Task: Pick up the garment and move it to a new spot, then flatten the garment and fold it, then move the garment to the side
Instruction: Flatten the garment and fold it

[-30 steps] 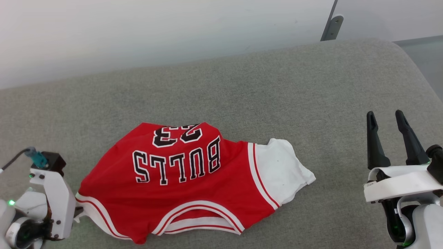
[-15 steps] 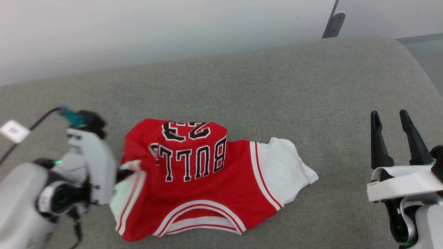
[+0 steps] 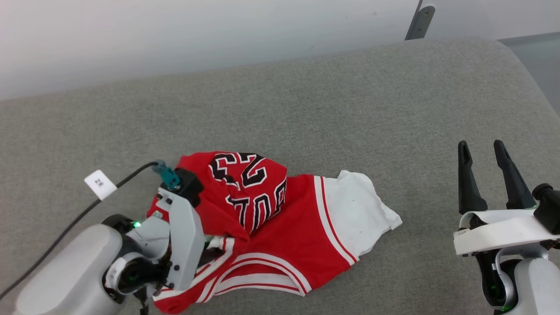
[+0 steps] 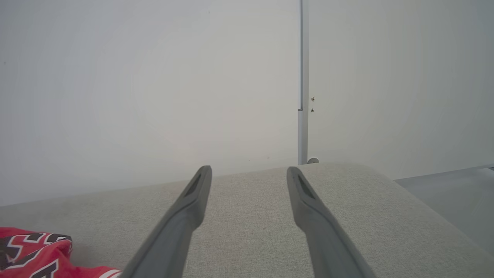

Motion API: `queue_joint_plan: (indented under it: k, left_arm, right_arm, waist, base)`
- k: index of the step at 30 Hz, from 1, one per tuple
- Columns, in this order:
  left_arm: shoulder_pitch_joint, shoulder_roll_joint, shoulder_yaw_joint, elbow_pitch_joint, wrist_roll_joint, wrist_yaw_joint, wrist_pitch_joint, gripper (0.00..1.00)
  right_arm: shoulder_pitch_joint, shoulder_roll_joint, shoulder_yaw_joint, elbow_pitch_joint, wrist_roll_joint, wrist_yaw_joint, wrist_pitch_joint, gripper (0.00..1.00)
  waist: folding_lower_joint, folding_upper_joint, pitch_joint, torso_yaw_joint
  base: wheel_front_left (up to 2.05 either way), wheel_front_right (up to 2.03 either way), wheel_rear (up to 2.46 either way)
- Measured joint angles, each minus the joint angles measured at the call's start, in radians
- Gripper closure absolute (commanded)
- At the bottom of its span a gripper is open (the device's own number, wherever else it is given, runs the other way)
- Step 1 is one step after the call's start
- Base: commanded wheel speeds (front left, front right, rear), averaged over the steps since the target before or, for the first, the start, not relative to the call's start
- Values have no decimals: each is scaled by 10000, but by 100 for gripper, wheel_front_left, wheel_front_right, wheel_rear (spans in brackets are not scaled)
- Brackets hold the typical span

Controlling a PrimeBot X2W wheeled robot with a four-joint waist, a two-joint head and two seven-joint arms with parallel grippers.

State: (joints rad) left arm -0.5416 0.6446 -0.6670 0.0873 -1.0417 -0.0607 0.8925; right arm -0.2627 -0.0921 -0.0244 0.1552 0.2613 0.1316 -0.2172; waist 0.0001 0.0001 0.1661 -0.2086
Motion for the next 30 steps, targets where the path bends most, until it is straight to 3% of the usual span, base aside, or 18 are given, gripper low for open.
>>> queue_joint_plan:
  k: [16,30]
  left_arm:
    - [-77,1392,548,-286,-38,-261,98,0]
    - [109,1511,-77,1237,171,-640,-715,0]
  right_arm:
    - [132,-48,-205,-111,-4,0,-130,0]
    - [119,-69,-111,-293,29,0,-23,0]
  waist:
    - [0,0,-303,257]
    - [0,0,45,36]
  base:
    - [0,0,0]
    - [0,0,0]
